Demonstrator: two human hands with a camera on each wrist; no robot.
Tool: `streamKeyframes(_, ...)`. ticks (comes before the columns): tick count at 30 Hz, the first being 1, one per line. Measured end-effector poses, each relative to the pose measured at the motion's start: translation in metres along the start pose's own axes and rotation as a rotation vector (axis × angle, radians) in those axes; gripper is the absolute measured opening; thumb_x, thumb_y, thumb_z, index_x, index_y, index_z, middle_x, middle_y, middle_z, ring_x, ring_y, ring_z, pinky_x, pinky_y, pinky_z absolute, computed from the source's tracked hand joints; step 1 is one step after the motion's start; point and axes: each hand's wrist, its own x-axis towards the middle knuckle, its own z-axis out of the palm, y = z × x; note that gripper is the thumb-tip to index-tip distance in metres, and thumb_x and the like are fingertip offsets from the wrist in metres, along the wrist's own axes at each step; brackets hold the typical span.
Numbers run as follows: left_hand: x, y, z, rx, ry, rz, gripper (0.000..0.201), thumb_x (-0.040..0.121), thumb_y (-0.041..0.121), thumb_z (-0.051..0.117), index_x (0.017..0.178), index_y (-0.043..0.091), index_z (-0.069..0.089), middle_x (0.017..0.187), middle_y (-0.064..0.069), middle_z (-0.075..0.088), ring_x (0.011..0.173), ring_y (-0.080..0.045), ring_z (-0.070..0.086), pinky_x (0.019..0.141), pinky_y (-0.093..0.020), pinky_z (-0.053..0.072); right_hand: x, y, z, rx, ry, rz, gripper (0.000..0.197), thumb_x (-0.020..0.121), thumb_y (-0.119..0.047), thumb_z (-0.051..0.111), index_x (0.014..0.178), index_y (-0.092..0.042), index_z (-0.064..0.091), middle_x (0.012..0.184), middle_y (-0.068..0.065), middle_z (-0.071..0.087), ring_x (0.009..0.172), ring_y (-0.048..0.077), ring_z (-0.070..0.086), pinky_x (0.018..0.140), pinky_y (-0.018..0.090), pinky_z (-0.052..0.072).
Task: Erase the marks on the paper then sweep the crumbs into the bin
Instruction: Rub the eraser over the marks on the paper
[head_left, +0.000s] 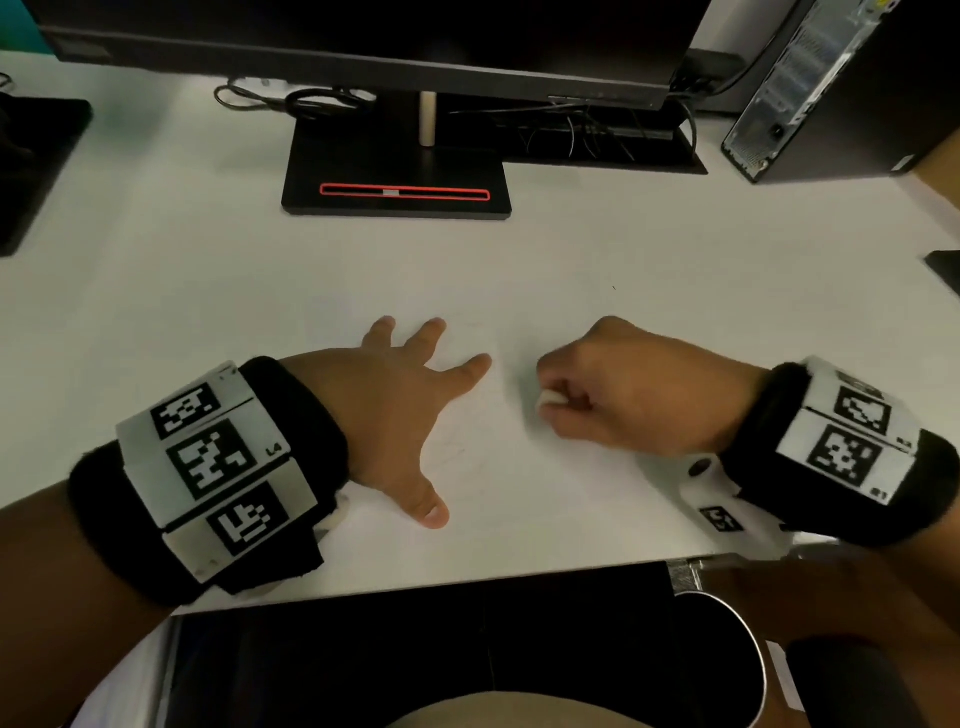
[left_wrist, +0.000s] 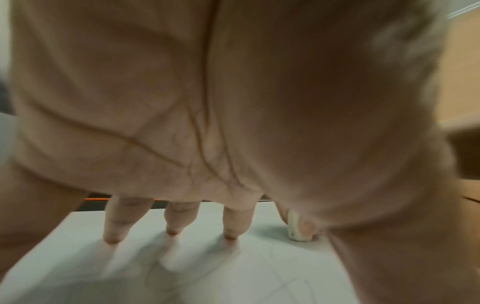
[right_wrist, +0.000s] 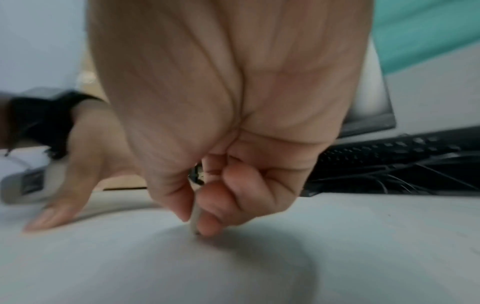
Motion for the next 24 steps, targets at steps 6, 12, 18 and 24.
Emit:
streamKeyframes(6, 0.002, -0.001, 0.004, -0.003, 0.003, 0.025, 0.133, 0.067, 0.071, 0.076, 0.146, 0.050, -0.030, 0.157, 0.004, -0.039, 0.147, -0.036, -0.029, 0.119, -0.053, 0.024, 0.000, -0.027, 0.012, 0.137, -0.147, -0.202, 0.026, 0.093, -0.021, 0.062, 0.069, -0.013, 0.054, 0.056, 0.000, 0.051, 0.055, 0.017, 0.045, 0.056, 0.028, 0.042)
streamKeyframes(12, 0.003, -0.002, 0.006, -0.014, 0.016, 0.031, 0.133, 0.066, 0.072, 0.075, 0.145, 0.051, -0.030, 0.156, 0.005, -0.040, 0.147, -0.036, -0.029, 0.118, -0.055, 0.026, 0.013, -0.022, 0.008, 0.074, -0.109, -0.169, 0.030, 0.095, -0.026, 0.060, 0.069, -0.013, 0.053, 0.056, 0.000, 0.053, 0.054, 0.017, 0.047, 0.057, 0.034, 0.045)
streamKeyframes(18, 0.003, -0.002, 0.005, -0.006, 0.010, 0.033, 0.132, 0.067, 0.072, 0.075, 0.146, 0.051, -0.028, 0.156, 0.004, -0.040, 0.147, -0.036, -0.029, 0.118, -0.055, 0.025, 0.025, -0.017, 0.001, 0.128, -0.077, -0.157, 0.031, 0.091, -0.017, 0.063, 0.063, -0.016, 0.049, 0.051, -0.001, 0.048, 0.053, 0.019, 0.046, 0.053, 0.029, 0.040)
streamKeyframes(24, 0.004, -0.002, 0.005, -0.011, 0.003, 0.033, 0.132, 0.067, 0.071, 0.075, 0.145, 0.050, -0.030, 0.156, 0.004, -0.041, 0.146, -0.037, -0.029, 0.119, -0.055, 0.023, 0.024, -0.027, 0.006, 0.166, -0.154, -0.257, 0.028, 0.092, -0.016, 0.064, 0.066, -0.007, 0.056, 0.051, -0.001, 0.047, 0.055, 0.018, 0.046, 0.053, 0.020, 0.037)
